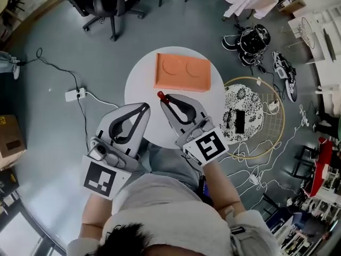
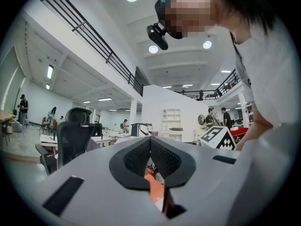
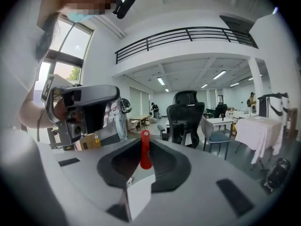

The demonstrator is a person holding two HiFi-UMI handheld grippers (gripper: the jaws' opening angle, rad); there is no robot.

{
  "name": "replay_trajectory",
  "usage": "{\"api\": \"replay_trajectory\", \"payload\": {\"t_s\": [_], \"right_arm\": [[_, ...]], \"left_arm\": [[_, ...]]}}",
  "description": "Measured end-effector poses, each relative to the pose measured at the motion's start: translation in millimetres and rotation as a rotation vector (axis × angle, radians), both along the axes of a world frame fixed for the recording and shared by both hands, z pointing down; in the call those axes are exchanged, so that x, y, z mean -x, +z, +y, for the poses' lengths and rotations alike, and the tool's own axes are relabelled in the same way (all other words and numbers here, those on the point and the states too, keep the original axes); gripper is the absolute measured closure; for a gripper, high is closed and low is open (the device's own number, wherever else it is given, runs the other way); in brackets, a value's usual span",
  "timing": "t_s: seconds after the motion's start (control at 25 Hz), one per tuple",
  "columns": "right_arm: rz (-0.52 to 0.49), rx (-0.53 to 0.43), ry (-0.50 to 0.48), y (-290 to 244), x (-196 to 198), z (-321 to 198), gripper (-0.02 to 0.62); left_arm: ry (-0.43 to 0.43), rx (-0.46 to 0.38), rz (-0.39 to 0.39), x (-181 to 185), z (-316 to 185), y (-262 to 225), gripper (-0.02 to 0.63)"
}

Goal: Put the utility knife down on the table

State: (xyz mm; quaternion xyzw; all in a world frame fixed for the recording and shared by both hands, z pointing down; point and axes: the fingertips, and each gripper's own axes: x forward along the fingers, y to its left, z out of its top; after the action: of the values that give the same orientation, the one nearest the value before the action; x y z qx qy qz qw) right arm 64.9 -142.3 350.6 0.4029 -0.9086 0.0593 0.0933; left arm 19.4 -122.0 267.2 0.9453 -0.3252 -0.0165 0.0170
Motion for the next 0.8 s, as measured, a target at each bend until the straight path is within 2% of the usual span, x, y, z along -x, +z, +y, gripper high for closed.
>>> {"api": "replay_trajectory", "payload": {"t_s": [0.44,0.8], "right_arm": [[0.105,0.165,-0.084,90.3,17.6,-22.5,0.537],[0.186,0.287,-0.113,156.7,25.0,-31.1,0.537]], "left_arm": [[-0.146,0.022,-0.023,31.7,-10.9,10.1,0.595],[-0.21,0.045,-0.029,48.9,-10.3,20.9,0.595]]}}
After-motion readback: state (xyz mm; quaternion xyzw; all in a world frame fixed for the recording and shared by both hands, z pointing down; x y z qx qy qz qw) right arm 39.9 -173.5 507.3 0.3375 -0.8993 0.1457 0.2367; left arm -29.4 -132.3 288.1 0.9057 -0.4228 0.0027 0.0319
